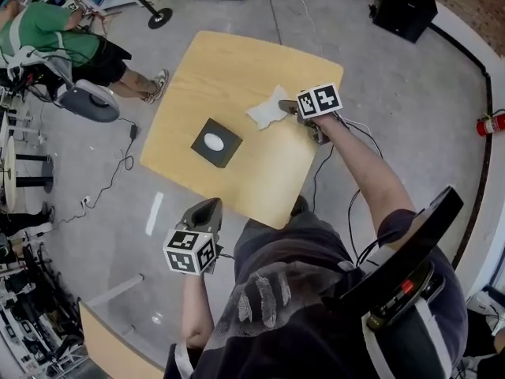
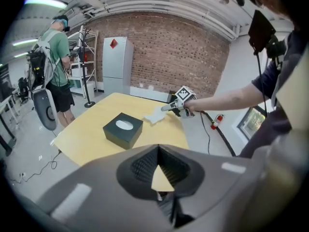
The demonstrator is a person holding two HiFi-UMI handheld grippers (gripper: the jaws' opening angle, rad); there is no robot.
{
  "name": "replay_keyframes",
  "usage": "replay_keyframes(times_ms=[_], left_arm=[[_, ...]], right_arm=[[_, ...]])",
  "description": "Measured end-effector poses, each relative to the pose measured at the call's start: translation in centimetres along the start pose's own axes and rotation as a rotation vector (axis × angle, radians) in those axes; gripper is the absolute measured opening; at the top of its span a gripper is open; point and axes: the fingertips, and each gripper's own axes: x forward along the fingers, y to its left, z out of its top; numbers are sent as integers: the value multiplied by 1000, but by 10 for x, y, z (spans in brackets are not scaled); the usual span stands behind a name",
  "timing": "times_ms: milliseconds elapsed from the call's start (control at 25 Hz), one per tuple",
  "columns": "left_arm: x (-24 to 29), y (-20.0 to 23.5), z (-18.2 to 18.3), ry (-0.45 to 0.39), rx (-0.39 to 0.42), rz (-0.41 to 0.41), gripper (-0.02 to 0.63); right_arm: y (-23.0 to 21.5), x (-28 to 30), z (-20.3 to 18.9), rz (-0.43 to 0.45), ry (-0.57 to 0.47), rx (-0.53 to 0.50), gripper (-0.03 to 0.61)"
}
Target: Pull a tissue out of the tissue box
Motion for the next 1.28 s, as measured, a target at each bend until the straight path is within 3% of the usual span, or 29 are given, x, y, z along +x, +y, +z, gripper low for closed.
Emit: replay_keyframes(times_ms=[360,600,680,720,840,920,1080,1200,1280], left_arm=[[-7,2,-13,17,-46,54,2],[-3,11,-10,3,-60,53,2],[-5,16,-9,5,-52,50,2],[-7,19,-7,4,-46,52,2],[-10,25,-1,-7,-31,52,2],[-3,24,5,-9,-31,34,2],[16,14,27,-4,17,4,2],[20,11,31,0,30,-8,2],[19,12,30,4,24,-12,2]], right_arm=[[-52,-1,-5,-211,165,-299,411],[-60,2,-11,-113,153,-46,416],[-60,-2,-9,-120,145,-11,411],[-61,-6,-8,-154,161,-64,416],[-60,-13,-18,-258,297,-386,433],[-62,-13,-21,-277,322,-440,434],[-79,-16,-7,-338,268,-469,434],[-75,-17,5,-408,232,-747,442],[-68,-15,10,-427,232,-848,442]])
